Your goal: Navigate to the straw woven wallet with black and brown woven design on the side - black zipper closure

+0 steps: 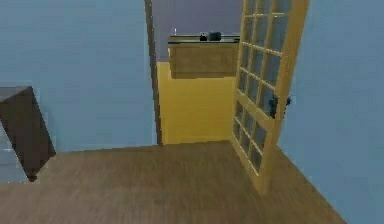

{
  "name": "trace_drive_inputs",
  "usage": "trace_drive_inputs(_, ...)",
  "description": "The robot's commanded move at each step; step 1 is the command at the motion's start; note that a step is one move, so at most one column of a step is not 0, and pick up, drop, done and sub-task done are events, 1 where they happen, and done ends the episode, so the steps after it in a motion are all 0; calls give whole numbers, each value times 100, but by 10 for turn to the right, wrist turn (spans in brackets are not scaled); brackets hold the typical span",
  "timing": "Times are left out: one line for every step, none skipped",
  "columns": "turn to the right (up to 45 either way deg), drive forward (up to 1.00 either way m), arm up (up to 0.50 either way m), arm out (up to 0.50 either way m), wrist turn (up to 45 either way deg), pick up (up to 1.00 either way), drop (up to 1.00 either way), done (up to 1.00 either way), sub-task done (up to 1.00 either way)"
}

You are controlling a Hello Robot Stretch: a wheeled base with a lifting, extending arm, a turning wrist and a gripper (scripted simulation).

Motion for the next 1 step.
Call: trace_drive_inputs(0, 100, 0, 0, 0, 0, 0, 0, 0)
